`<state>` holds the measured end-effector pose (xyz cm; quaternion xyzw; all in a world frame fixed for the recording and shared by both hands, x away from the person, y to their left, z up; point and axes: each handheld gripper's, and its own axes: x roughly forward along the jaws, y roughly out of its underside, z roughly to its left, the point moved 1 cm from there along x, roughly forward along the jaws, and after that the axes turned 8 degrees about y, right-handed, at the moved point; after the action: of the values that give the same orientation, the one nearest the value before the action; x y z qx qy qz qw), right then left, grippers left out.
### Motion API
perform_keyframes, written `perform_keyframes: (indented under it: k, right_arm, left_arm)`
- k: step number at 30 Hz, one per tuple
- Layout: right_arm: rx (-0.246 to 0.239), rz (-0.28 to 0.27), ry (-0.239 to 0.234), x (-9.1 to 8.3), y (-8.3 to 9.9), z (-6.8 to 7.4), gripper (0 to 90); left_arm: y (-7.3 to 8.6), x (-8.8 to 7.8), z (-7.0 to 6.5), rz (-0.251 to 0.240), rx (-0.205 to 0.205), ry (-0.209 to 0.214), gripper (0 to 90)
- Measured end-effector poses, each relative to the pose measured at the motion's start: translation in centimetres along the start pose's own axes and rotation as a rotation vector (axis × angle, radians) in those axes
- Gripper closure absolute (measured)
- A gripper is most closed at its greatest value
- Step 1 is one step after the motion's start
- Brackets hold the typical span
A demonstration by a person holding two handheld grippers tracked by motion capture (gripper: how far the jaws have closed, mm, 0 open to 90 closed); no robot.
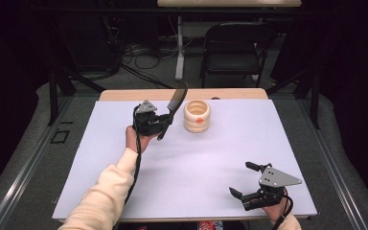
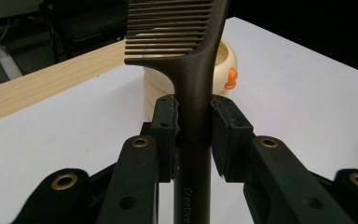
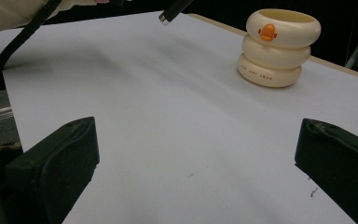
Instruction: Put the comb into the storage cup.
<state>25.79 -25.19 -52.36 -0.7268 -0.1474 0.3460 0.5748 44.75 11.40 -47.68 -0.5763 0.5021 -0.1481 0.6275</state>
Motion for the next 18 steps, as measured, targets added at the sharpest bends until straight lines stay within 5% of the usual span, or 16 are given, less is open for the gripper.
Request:
perform_keyframes:
  k: [18]
  right_arm:
    - [-0.006, 0.002, 0.003, 0.0, 0.0, 0.0, 0.0]
  left_arm:
    - [-1.6, 1.2, -0.3, -0.032, 0.016, 0.001, 72.6]
